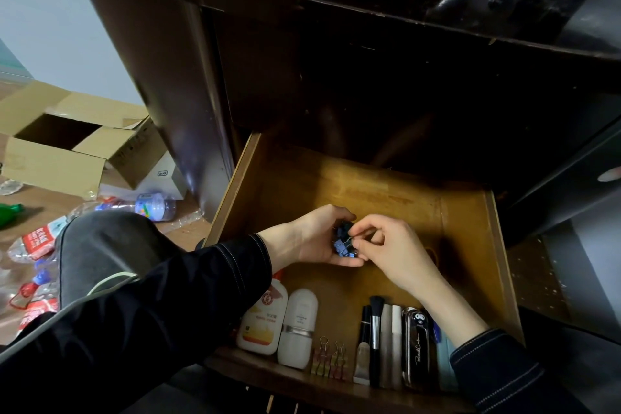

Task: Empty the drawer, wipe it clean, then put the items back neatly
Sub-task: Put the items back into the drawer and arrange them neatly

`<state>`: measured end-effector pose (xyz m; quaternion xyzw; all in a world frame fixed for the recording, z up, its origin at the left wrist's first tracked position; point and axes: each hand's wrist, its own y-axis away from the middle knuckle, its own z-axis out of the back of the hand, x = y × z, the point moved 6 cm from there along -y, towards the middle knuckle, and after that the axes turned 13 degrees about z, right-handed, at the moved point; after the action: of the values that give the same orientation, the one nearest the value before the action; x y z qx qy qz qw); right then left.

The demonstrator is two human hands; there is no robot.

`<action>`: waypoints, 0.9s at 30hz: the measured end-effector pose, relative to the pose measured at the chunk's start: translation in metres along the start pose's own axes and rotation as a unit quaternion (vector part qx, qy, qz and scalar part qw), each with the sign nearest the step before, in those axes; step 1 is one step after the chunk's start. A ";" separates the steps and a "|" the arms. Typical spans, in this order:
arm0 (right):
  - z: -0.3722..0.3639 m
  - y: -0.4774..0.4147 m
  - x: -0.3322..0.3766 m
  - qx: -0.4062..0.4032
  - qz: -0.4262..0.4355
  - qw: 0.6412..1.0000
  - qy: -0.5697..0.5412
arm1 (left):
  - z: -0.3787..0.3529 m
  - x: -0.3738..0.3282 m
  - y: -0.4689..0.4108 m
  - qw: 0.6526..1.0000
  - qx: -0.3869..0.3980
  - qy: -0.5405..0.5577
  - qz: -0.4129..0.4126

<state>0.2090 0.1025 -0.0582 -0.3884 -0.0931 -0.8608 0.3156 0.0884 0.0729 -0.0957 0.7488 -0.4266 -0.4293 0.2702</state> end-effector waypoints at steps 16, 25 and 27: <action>0.002 0.004 -0.015 -0.059 -0.173 0.919 -0.349 | 0.002 -0.007 0.002 0.997 -0.058 -0.029 -0.038; -0.008 0.006 -0.031 -0.075 -0.268 0.796 -0.538 | -0.001 -0.010 0.007 0.997 -0.046 0.007 -0.054; -0.008 0.008 -0.032 -0.083 -0.271 0.792 -0.540 | -0.001 -0.008 0.006 0.998 -0.042 0.009 -0.045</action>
<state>0.2250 0.1085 -0.0879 -0.7737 -0.2781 -0.5654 -0.0659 0.0846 0.0769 -0.0873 0.7590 -0.3715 -0.4519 0.2858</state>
